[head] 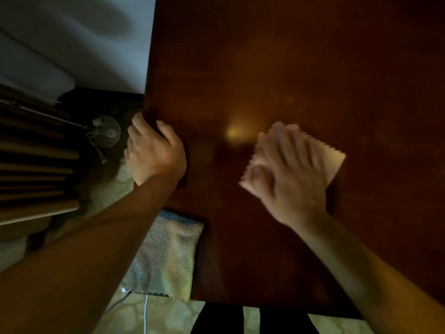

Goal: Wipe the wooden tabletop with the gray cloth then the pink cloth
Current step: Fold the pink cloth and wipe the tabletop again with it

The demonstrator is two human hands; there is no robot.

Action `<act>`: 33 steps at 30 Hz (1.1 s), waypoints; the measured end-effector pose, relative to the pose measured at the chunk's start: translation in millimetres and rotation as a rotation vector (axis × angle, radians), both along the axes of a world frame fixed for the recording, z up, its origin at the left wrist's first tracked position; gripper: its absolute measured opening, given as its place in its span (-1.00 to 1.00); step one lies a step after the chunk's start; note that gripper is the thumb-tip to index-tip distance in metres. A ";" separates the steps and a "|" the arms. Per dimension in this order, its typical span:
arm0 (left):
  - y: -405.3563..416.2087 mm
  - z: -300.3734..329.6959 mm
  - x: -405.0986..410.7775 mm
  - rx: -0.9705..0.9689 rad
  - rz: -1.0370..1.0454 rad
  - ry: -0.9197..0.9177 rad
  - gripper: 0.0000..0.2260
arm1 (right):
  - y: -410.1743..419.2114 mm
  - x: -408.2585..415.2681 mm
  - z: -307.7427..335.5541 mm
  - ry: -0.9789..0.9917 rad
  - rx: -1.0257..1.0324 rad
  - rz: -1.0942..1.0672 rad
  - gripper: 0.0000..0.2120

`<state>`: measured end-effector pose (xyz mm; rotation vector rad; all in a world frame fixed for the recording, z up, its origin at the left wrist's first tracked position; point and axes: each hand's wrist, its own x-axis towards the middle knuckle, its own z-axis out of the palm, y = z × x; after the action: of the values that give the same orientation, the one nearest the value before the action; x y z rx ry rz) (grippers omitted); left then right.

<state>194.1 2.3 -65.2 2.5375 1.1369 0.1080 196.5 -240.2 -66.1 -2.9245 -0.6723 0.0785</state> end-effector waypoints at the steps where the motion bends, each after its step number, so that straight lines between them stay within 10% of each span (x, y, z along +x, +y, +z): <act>1: 0.2 0.3 -0.1 -0.001 -0.004 -0.002 -0.55 | -7.3 9.3 0.6 0.001 -0.001 -0.055 -0.38; 33: -2.2 5.6 1.3 -0.012 0.008 0.032 -0.57 | 34.0 96.3 2.0 0.036 0.065 -0.038 -0.41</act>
<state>195.4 0.1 -59.6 2.5332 1.1562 0.0626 292.8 -206.1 -64.1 -2.8653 -0.6023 0.1035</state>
